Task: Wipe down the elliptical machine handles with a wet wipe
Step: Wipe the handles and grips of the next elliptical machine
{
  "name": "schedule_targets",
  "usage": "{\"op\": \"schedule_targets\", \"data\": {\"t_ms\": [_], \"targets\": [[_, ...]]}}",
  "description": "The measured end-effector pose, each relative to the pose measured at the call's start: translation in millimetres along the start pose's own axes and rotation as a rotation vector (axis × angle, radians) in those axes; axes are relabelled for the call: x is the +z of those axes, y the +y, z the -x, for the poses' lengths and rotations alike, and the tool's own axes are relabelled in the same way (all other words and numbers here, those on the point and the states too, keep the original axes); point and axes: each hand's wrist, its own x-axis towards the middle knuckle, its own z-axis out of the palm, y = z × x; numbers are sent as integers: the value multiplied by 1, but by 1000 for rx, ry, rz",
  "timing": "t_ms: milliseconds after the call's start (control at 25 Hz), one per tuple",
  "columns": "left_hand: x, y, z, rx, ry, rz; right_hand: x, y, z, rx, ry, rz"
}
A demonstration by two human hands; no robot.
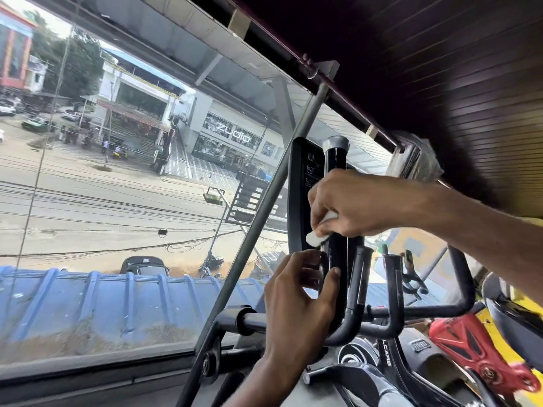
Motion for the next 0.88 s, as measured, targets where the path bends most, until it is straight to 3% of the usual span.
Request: {"op": "schedule_targets", "data": {"t_ms": [80, 160, 400, 600, 880], "targets": [[0, 0, 2, 13, 18, -17, 7, -8, 7, -25, -60, -24], [1, 0, 4, 3, 34, -26, 9, -6, 7, -28, -17, -5], [4, 10, -4, 26, 2, -77, -11, 35, -17, 23, 276, 69], [5, 17, -16, 43, -31, -122, -13, 70, -31, 114, 668, 8], [6, 19, -15, 42, -32, -136, -2, 81, -27, 91, 834, -26]]}}
